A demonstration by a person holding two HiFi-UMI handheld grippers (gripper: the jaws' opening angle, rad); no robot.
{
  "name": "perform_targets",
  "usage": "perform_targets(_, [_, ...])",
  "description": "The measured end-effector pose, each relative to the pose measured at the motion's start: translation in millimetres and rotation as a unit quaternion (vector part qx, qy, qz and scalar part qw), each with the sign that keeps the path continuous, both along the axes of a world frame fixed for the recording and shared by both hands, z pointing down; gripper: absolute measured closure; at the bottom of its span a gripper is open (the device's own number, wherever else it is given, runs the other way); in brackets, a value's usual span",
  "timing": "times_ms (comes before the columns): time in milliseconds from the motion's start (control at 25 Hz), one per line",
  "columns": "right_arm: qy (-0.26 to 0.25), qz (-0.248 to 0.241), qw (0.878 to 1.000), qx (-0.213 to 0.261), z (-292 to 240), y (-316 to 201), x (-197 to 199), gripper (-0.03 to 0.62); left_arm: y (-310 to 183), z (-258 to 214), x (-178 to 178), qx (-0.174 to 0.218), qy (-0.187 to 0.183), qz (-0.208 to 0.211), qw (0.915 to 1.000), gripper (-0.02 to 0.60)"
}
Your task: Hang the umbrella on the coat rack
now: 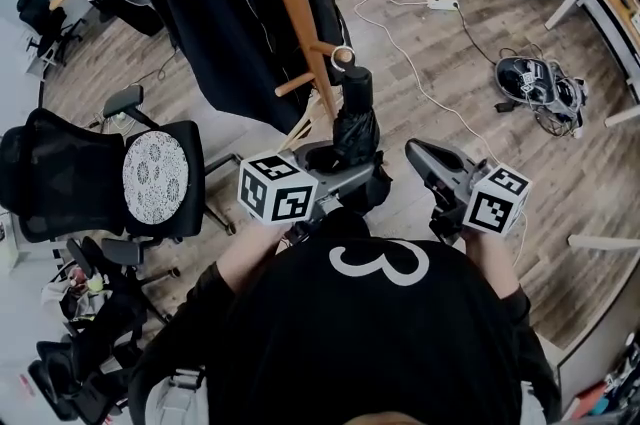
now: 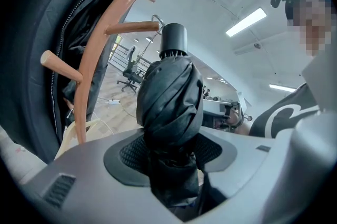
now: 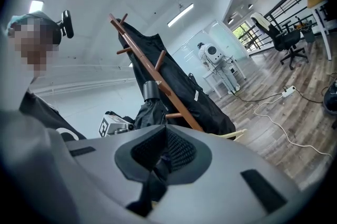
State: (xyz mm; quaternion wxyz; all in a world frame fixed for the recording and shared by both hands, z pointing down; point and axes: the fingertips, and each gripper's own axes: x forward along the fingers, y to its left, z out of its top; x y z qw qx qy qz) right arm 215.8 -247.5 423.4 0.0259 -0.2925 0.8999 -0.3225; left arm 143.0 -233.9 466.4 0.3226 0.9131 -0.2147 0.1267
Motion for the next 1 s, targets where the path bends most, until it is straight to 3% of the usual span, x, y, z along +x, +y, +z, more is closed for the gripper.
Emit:
perform_targets(680, [0.009, 0.010, 1.000, -0.028, 22.9, -16.7, -9.5, 0.568, -28.4, 20.8, -22.2, -0.014, 0.012, -0.018, 0.9997, 0.333])
perform_targets(1000, [0.010, 0.005, 0.999, -0.034, 27.5, -23.4, -16.7, 0.568, -39.7, 30.4, -31.3, -0.004, -0.008, -0.025, 0.9997, 0.333])
